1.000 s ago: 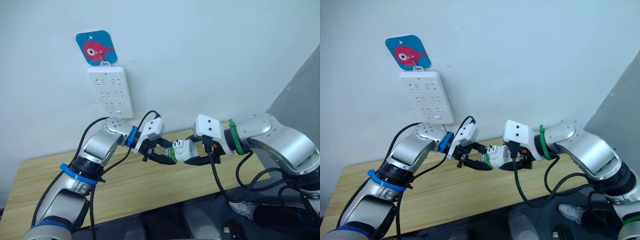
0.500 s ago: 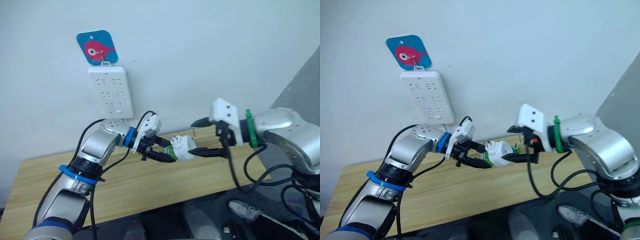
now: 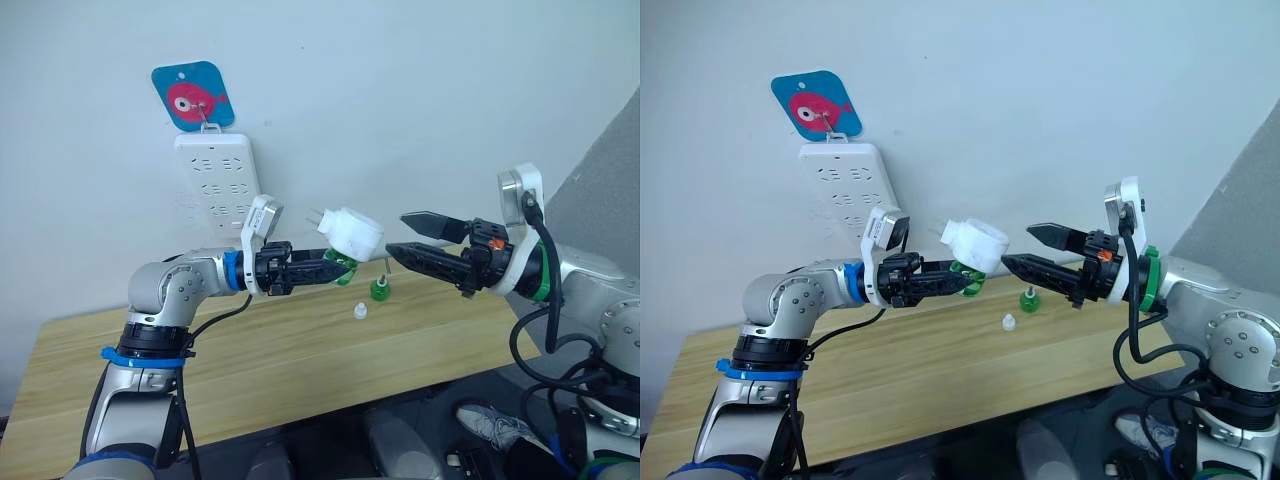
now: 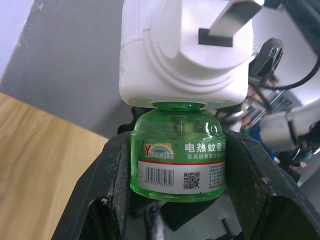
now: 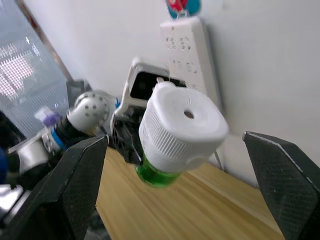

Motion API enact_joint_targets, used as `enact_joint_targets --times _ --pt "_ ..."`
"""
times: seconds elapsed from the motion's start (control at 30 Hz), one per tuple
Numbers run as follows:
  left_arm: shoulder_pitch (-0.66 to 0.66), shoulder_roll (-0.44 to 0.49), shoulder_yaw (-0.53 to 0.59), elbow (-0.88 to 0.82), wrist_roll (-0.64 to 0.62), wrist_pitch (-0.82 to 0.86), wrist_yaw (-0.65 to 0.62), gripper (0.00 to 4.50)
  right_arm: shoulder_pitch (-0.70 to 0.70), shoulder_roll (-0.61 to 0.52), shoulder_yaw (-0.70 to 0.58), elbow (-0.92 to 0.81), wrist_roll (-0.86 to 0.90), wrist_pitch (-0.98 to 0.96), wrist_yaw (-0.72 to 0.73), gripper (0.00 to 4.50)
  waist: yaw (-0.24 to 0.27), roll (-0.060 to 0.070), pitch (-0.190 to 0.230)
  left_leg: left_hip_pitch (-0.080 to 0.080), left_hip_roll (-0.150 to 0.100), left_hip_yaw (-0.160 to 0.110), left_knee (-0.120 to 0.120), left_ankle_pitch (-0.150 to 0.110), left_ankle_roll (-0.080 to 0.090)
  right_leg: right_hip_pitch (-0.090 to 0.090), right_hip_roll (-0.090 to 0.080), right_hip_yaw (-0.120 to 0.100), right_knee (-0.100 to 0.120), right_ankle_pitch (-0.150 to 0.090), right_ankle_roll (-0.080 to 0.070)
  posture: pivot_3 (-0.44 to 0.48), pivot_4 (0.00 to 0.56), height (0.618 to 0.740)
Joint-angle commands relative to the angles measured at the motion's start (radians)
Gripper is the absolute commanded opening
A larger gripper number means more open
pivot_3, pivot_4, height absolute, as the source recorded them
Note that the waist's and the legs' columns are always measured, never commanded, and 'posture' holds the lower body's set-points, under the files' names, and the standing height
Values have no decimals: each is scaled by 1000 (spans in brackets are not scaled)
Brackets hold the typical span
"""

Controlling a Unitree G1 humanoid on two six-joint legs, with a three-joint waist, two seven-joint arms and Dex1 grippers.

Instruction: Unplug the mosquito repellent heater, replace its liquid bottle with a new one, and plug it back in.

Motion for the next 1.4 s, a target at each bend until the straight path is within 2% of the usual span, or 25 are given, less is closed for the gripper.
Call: enact_joint_targets --times 0.03,0.1,0.23,0.5,0.97,1.13,1.4 --pt "-29 -4 43 -49 -65 32 36 2252 -8 20 -3 16 69 -29 -84 4500 0 0 0 0 0 0 0 0 0 0 0 0 0 0 0 -283 95 736" --pt "-32 -6 53 -55 -91 48 57 2252 -9 37 8 31 91 -40 -130 4500 0 0 0 0 0 0 0 0 0 0 0 0 0 0 0 -281 93 736" --pt "-32 -15 78 -73 -153 93 93 2252 -9 89 30 85 245 -44 -210 4500 0 1 0 0 0 0 0 0 0 0 0 0 0 0 0 -278 91 736" --pt "-38 -12 94 -86 -239 154 133 2252 -29 88 86 148 412 -99 -263 4500 -1 1 -1 0 0 0 0 0 0 0 0 0 0 -1 1 -282 90 736" --pt "-39 -4 96 -88 -291 174 167 2252 -85 83 182 177 442 -170 -249 4500 0 1 -1 0 0 0 0 0 0 0 0 0 -1 -2 4 -271 81 736" --pt "-35 3 87 -93 -285 166 158 2252 -89 80 201 179 445 -172 -251 2967 1 1 -1 0 0 1 0 0 0 0 0 0 0 -2 4 -270 79 736" --pt "-34 6 81 -83 -267 156 165 2252 -95 67 213 171 464 -181 -252 2930 1 1 -1 0 0 0 0 0 0 0 0 1 -1 -2 4 -272 74 736"
